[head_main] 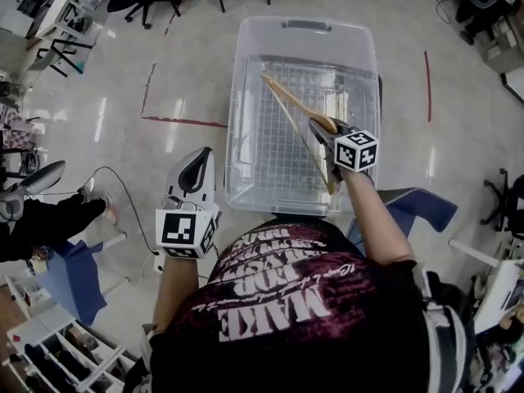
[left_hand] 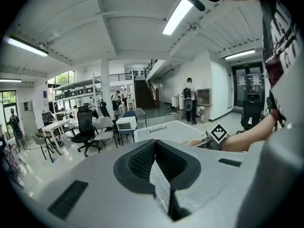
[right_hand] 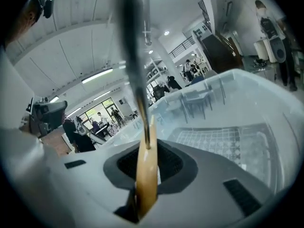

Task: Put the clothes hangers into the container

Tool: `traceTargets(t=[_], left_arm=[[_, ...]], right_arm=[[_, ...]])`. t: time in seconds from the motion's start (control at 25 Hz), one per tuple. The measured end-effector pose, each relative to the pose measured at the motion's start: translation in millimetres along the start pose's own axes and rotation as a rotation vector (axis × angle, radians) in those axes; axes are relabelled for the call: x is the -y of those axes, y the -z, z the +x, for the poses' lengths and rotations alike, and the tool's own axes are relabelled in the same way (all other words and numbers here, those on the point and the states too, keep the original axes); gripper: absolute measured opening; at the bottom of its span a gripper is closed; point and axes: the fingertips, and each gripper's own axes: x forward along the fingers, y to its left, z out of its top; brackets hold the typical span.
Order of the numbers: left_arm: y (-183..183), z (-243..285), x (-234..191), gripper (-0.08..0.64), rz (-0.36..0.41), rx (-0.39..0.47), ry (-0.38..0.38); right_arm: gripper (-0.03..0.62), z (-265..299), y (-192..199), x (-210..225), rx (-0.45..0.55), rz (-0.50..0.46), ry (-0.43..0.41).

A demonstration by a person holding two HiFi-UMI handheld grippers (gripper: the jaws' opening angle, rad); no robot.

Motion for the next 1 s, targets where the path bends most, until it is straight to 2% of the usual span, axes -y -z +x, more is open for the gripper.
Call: traceTargets(t=[0.24, 0.36, 0.56, 0.64, 0.72, 0.76, 0.84, 1.0], left_arm=[[11, -4, -7, 0.008, -0.002, -0.023, -0.013], [18, -9, -15, 0.008, -0.01, -0.032, -0.022], [31, -18, -31, 0.008, -0.009, -0.035, -0.001], [33, -20, -39, 0.008, 0.001, -0.033, 0.026], [32, -18, -46, 0.008, 0.013, -0.028, 0.064], [29, -16, -48, 0.008, 0.022, -0.022, 0.086], [20, -10, -55, 0.008, 0.044, -0.001, 0.126], [0, 0, -61, 0.008, 0.061, 0.046, 0.182]], right_arm=[[0.063, 39, 62, 31, -0.138, 0.152, 0.004], [0.069, 59, 95, 46, -0.179, 0.174, 0.02], [0.087, 66, 139, 88, -0.226, 0.151, 0.221], [0.147, 61, 150, 99, -0.267, 0.175, 0.293], [0.219, 48, 155, 109, -0.291, 0.24, 0.368], [0.266, 37, 154, 114, -0.284, 0.274, 0.413], [0.303, 14, 143, 120, -0.242, 0.31, 0.504], [0.333, -39, 105, 104, -0.126, 0.253, 0.641]])
